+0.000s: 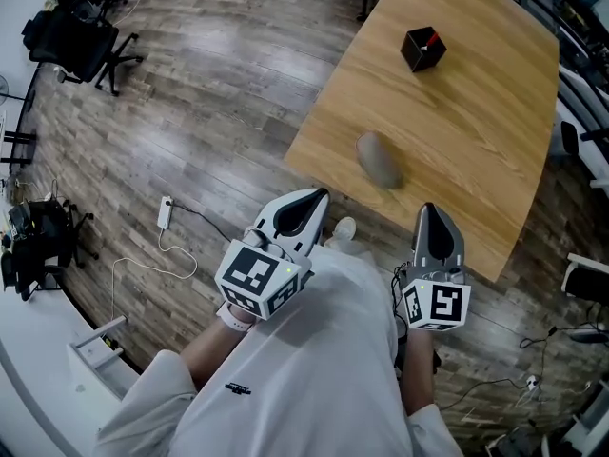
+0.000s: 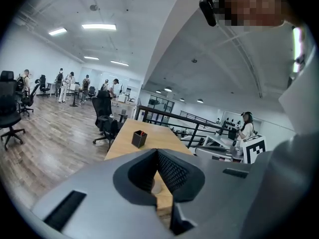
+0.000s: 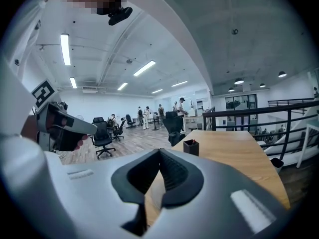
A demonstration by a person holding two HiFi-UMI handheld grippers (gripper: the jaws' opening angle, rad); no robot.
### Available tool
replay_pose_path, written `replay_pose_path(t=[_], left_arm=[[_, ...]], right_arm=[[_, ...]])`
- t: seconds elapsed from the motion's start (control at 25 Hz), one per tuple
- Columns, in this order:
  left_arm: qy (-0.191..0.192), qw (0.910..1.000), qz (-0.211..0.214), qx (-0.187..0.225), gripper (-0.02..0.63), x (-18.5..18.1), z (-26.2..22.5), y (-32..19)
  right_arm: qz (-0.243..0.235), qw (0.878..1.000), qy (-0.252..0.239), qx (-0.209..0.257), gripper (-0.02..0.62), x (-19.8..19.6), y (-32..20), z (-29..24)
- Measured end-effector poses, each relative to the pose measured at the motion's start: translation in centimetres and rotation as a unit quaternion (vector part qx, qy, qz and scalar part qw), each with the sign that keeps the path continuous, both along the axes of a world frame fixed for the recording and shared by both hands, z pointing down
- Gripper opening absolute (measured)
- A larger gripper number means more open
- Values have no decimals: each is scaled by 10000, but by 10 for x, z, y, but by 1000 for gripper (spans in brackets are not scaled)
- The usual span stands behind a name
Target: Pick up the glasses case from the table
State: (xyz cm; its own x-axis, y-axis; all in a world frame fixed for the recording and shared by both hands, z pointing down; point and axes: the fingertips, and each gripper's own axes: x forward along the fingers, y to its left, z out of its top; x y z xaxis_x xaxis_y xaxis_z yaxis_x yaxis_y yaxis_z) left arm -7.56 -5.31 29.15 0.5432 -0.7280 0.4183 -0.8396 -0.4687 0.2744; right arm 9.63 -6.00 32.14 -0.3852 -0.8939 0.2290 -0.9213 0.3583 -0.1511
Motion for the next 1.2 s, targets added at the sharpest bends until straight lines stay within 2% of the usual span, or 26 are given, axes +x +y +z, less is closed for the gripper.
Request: replay_pose_path(t=[0.32, 0.56, 0.72, 0.84, 1.0, 1.2], left_arm=[[-59, 9998, 154, -131, 8, 8, 13, -22], [-153, 9990, 226, -342, 8, 9, 37, -35], [-210, 9981, 248, -521, 8, 9, 58, -43], [-249, 9971, 320, -638, 6, 11, 73, -50], [-294, 9958, 398, -773, 8, 15, 92, -58], [-229, 9930, 382, -1096, 8, 15, 128, -66]], right_arm=[[-158, 9996, 117, -224, 12, -2, -20, 15], [-471, 9976, 216, -452, 89, -11, -32, 38], [-710, 9942, 123, -795, 112, -17, -39, 62], [-894, 9892, 198, -1144, 212, -22, -45, 85], [-1104, 9826, 343, -1455, 263, -29, -51, 111], [-1288, 9761, 540, -1664, 296, -33, -60, 150]])
